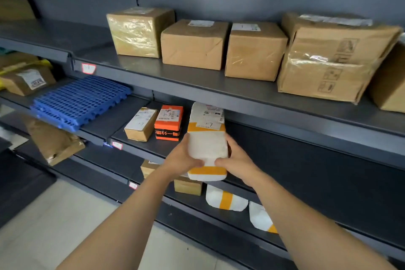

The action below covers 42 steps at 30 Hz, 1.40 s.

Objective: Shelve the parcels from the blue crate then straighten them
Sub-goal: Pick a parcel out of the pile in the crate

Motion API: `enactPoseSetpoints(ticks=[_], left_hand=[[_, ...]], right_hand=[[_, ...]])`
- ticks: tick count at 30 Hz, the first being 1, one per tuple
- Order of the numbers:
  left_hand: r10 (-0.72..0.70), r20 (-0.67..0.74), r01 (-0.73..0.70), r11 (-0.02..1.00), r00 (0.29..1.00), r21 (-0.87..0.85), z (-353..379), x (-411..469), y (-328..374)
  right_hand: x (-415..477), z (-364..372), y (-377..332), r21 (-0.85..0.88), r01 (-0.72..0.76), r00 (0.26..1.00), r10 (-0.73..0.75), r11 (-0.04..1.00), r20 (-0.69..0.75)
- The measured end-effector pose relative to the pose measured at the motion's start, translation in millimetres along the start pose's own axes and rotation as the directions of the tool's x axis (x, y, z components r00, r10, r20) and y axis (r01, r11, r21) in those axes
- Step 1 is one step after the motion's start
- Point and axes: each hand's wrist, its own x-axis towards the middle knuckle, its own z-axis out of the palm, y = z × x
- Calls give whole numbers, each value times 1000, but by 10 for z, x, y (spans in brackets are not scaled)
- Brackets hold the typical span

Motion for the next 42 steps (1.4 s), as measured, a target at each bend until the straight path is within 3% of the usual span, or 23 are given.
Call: enactPoseSetpoints(ticks=[6, 11, 17, 24, 28, 32, 42], left_hand=[[6, -13, -3, 964, 1000, 265, -44, 435, -158], [28, 21, -34, 890, 999, 454, -94, 680, -315], [46, 46, -64, 806, 998, 588, -176, 852, -449], [250, 108, -230, 537, 962, 811, -323, 636, -517], [361, 226, -365, 386, 905, 847, -289, 438, -399], [435, 367, -515, 292, 822, 806, -97, 178, -264], [552, 654, -807, 59, 517, 587, 982, -951, 353]], right_hand=[[419, 105, 28, -255, -8, 999, -1, 967, -34], [577, 225, 67, -539, 1, 992, -68, 842, -104], [689, 423, 108, -659, -70, 982, -62, 749, -176], [256, 545, 140, -763, -213, 951, -50, 610, -306], [-234, 538, 137, -795, -310, 922, -39, 521, -385], [-828, 488, 167, -740, -441, 861, 8, 508, -508], [-2755, 288, 507, -458, -776, 572, 177, 433, -801]])
